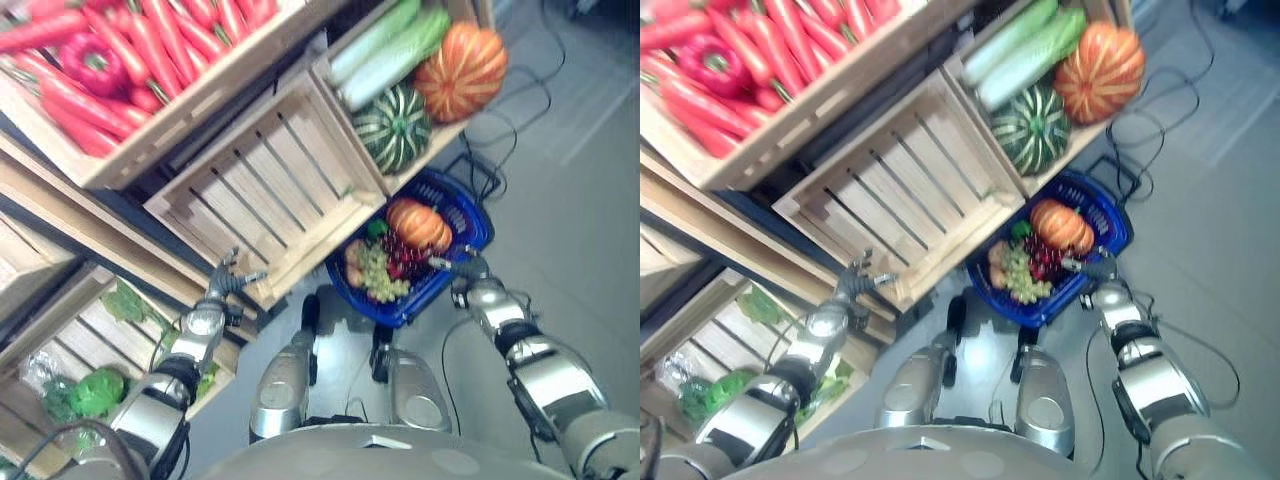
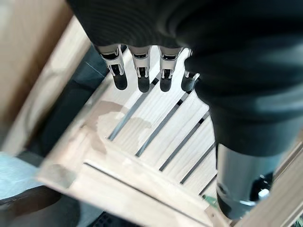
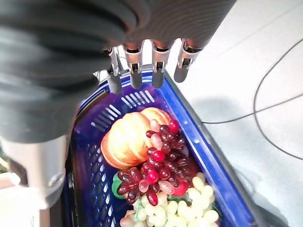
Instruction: Pick up fruits and vegetables into the basket
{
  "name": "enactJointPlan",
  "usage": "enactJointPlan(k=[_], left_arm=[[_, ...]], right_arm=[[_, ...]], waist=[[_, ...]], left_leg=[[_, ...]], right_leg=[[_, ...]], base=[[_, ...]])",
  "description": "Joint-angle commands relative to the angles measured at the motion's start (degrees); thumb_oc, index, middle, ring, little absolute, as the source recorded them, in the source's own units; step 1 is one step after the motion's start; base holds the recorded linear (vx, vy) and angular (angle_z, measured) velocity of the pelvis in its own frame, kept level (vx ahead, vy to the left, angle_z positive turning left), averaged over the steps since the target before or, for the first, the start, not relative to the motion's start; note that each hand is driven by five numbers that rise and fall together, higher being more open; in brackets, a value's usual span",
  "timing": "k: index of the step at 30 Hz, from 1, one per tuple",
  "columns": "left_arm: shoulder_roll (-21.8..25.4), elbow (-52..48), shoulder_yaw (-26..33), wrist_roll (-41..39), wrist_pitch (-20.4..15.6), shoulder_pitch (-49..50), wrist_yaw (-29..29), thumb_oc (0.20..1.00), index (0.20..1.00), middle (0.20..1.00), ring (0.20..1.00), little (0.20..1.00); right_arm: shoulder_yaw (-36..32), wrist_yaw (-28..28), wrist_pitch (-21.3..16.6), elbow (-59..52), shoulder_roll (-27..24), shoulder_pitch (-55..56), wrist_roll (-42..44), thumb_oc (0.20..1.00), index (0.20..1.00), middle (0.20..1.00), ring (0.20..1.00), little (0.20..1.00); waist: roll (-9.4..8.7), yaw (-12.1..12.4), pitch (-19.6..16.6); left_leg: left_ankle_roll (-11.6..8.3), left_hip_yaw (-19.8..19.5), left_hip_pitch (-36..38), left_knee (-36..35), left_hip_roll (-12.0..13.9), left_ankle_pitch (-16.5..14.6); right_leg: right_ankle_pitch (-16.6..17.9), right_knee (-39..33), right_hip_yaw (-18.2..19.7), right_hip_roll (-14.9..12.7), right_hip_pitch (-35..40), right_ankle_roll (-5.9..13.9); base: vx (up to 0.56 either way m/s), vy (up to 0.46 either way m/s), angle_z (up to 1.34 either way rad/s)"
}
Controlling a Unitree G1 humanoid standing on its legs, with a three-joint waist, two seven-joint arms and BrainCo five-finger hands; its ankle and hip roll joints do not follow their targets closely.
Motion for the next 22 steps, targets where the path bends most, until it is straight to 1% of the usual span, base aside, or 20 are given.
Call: enactJointPlan(k=[1, 5, 6, 7, 8, 9, 12, 15, 22], left_arm=[[0.58, 4.66, 1.45, 5.36, -2.63, 0.94, -2.83, 1.000, 1.000, 1.000, 1.000, 1.000], [0.03, 8.29, 2.45, 6.04, -2.98, 3.39, -6.09, 1.000, 1.000, 1.000, 1.000, 1.000], [-0.14, 9.02, 2.66, 5.74, -2.25, 3.96, -7.48, 1.000, 1.000, 1.000, 1.000, 1.000], [-0.31, 9.62, 2.90, 5.89, -2.33, 4.26, -7.99, 1.000, 1.000, 1.000, 1.000, 1.000], [-0.54, 10.45, 3.35, 5.55, -1.91, 4.85, -9.65, 1.000, 1.000, 1.000, 1.000, 1.000], [-0.99, 11.33, 3.80, 5.27, -0.64, 5.42, -12.00, 1.000, 1.000, 1.000, 1.000, 1.000], [-1.58, 12.55, 4.32, 5.53, 0.34, 6.30, -13.26, 1.000, 1.000, 1.000, 1.000, 1.000], [-2.04, 13.76, 5.37, 4.80, 2.80, 7.05, -13.93, 1.000, 1.000, 1.000, 1.000, 1.000], [-2.41, 14.46, 5.45, 3.51, 4.53, 7.03, -13.93, 1.000, 1.000, 1.000, 1.000, 1.000]], right_arm=[[-0.79, -0.08, -2.59, 2.23, 1.55, 3.52, -2.64, 1.000, 1.000, 1.000, 1.000, 1.000], [-1.97, 1.49, -1.62, 5.27, 3.53, 7.24, -5.13, 1.000, 1.000, 1.000, 1.000, 1.000], [-2.33, 2.48, -1.00, 6.19, 3.84, 8.07, -5.64, 1.000, 1.000, 1.000, 1.000, 1.000], [-2.47, 2.73, -0.85, 6.73, 4.14, 8.53, -5.98, 1.000, 1.000, 1.000, 1.000, 1.000], [-2.68, 3.34, -0.13, 7.65, 4.62, 9.37, -6.05, 1.000, 1.000, 1.000, 1.000, 1.000], [-3.20, 4.93, 0.99, 9.00, 5.11, 10.50, -5.86, 1.000, 1.000, 1.000, 1.000, 1.000], [-3.95, 6.61, 2.36, 10.82, 6.03, 12.01, -6.02, 1.000, 1.000, 1.000, 1.000, 1.000], [-4.66, 8.64, 3.82, 12.93, 6.45, 13.71, -7.22, 1.000, 1.000, 1.000, 1.000, 1.000], [-4.53, 9.37, 4.12, 13.96, 5.95, 14.63, -9.41, 1.000, 1.000, 1.000, 1.000, 1.000]], waist=[[-4.51, 0.05, -5.34], [-4.44, -0.85, -7.70], [-4.40, -1.05, -8.05], [-4.37, -1.14, -8.25], [-4.30, -1.32, -8.50], [-4.16, -1.66, -8.72], [-3.94, -2.20, -8.81], [-3.68, -3.00, -8.75], [-3.45, -3.77, -8.66]], left_leg=[[0.56, 3.68, 2.54, 3.14, -3.01, -7.30], [0.63, 4.48, 5.56, 1.96, -2.39, -8.03], [0.59, 4.66, 6.31, 1.58, -2.22, -8.20], [0.58, 4.75, 6.60, 1.40, -2.15, -8.28], [0.47, 5.07, 7.00, 1.18, -1.95, -8.36], [0.37, 5.30, 7.58, 0.91, -1.70, -8.59], [0.29, 5.73, 8.02, 1.03, -1.50, -8.96], [0.28, 6.38, 8.47, 1.29, -1.26, -9.48], [0.26, 6.63, 9.17, 1.03, -0.89, -9.95]], right_leg=[[9.15, -10.14, 4.51, -2.41, 3.20, 5.94], [8.63, -10.86, 5.31, -2.14, 5.57, 6.02], [8.50, -11.16, 5.37, -2.13, 6.22, 6.08], [8.43, -11.31, 5.47, -2.13, 6.49, 6.10], [8.29, -11.40, 5.53, -2.16, 6.88, 6.18], [7.99, -11.59, 5.65, -2.21, 7.47, 6.18], [7.75, -11.58, 6.04, -2.32, 7.79, 6.19], [7.63, -11.92, 6.43, -2.44, 8.16, 6.12], [7.50, -12.50, 7.14, -2.44, 8.63, 6.07]], base=[[0.13, 0.002, 0.02], [0.10, 0.006, 0.01], [0.07, 0.011, -0.03], [0.05, 0.009, -0.05], [0.05, 0.013, -0.11], [0.04, 0.012, -0.13], [0.03, 0.019, -0.20], [0.02, 0.030, -0.17], [0.01, 0.013, -0.09]])
